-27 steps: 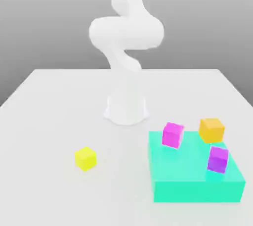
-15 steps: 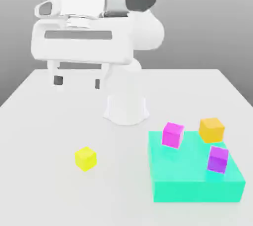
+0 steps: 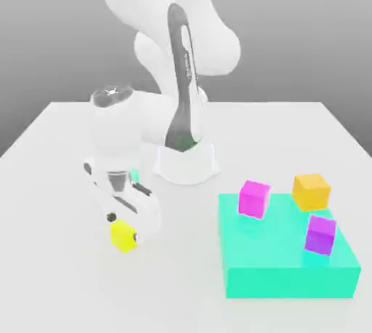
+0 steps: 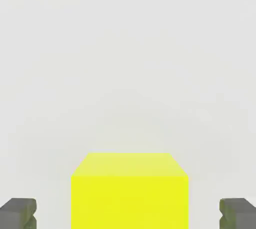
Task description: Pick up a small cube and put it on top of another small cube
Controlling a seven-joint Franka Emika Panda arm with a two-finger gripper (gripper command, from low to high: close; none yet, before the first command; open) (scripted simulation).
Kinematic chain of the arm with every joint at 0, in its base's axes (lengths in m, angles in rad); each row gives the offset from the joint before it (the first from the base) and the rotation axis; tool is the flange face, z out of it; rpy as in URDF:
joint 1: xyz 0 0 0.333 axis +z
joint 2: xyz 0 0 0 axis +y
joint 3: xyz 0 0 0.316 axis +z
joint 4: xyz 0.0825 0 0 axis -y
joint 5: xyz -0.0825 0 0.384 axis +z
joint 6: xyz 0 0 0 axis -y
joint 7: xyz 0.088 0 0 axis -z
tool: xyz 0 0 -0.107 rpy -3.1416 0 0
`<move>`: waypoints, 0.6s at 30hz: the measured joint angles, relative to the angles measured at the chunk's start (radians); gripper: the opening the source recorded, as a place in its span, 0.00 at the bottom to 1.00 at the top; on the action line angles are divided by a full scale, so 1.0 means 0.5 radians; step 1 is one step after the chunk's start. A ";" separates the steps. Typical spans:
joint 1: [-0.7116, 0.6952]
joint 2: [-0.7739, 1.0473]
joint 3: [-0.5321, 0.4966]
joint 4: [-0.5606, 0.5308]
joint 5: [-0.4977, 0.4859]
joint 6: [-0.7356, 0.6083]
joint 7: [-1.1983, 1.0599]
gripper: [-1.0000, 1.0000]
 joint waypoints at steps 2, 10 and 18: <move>0.000 0.000 0.000 0.000 -0.001 0.000 0.001 0.00; 0.032 -0.232 -0.045 -0.043 -0.056 -0.188 0.043 0.00; 0.247 -0.748 0.083 -0.058 0.007 -0.677 0.088 0.00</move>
